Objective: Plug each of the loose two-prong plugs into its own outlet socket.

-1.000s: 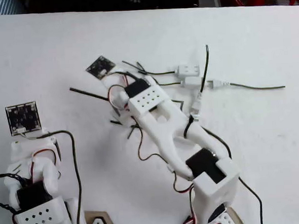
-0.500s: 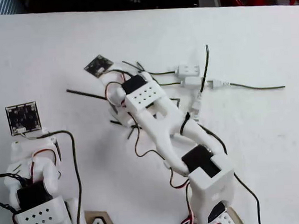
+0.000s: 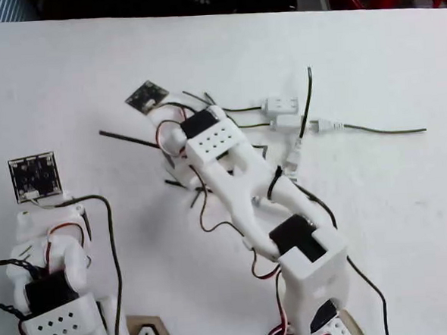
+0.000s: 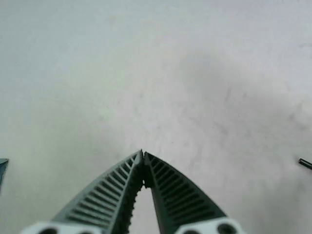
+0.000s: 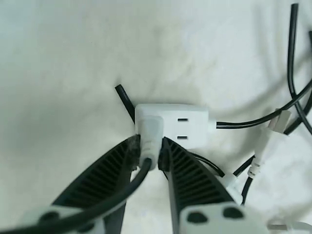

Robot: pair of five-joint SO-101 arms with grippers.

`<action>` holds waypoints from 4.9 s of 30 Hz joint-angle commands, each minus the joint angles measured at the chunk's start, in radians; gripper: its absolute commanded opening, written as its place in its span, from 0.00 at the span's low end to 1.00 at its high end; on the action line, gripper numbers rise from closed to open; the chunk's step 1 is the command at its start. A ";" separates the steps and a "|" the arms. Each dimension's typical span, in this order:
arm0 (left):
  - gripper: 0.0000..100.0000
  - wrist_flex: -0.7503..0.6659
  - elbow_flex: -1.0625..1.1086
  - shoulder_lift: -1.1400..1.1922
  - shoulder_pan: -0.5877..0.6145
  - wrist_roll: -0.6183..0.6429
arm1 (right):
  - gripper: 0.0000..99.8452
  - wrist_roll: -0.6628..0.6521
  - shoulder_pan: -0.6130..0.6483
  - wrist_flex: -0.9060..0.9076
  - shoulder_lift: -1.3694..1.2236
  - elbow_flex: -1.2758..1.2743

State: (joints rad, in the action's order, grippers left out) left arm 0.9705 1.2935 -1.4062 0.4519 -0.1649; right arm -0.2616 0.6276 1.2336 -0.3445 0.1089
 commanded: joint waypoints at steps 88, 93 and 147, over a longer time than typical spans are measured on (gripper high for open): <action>0.02 -0.023 -0.005 -0.010 0.005 0.000 | 0.02 0.008 -0.012 -0.358 0.113 -0.522; 0.02 -0.023 -0.002 -0.010 0.005 0.000 | 0.02 0.008 -0.021 -0.341 0.160 -0.486; 0.02 -0.064 0.028 -0.010 0.004 0.000 | 0.33 -0.051 -0.016 0.206 0.222 0.288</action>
State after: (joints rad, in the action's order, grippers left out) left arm 0.9275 1.3257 -1.4062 0.4519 -0.1649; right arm -0.2555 0.6276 1.3119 -0.2447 0.3514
